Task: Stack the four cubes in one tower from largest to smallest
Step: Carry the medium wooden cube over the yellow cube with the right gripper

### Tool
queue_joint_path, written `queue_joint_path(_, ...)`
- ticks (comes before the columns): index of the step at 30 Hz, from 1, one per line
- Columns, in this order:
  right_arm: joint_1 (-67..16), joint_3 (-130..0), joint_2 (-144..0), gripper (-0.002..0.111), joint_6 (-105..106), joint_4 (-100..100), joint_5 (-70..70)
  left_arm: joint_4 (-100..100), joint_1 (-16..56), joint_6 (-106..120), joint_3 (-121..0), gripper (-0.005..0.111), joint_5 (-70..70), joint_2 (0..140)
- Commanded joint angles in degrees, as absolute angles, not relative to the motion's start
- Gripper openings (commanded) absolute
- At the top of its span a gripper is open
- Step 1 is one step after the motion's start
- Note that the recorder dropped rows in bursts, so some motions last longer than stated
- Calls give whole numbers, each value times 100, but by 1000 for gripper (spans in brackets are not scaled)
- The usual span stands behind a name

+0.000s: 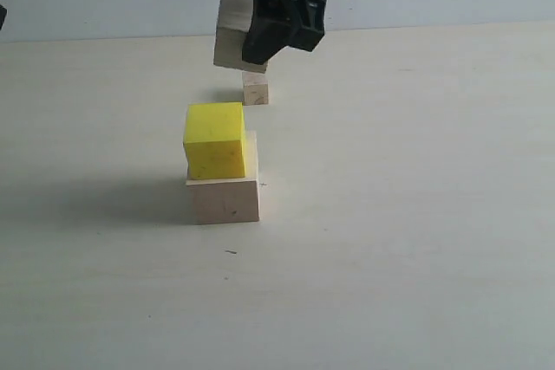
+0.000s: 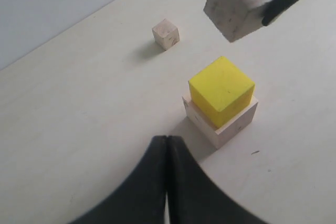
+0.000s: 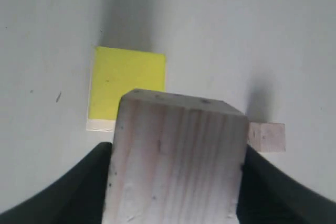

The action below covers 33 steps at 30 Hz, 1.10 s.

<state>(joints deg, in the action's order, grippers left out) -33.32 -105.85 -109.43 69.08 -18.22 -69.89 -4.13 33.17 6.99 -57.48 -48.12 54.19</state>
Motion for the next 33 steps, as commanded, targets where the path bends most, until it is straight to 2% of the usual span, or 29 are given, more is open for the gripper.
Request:
queue_joint_path(1, -3574, -10624, -11061, 0, 6948, -1588, -6996, -428, 3306, 729, -5732, 0, -4829, 5403)
queue_joint_path(33, -3735, -10624, -11573, 0, 7196, -1921, -6996, -428, 3306, 751, -5732, 0, -4829, 5403)
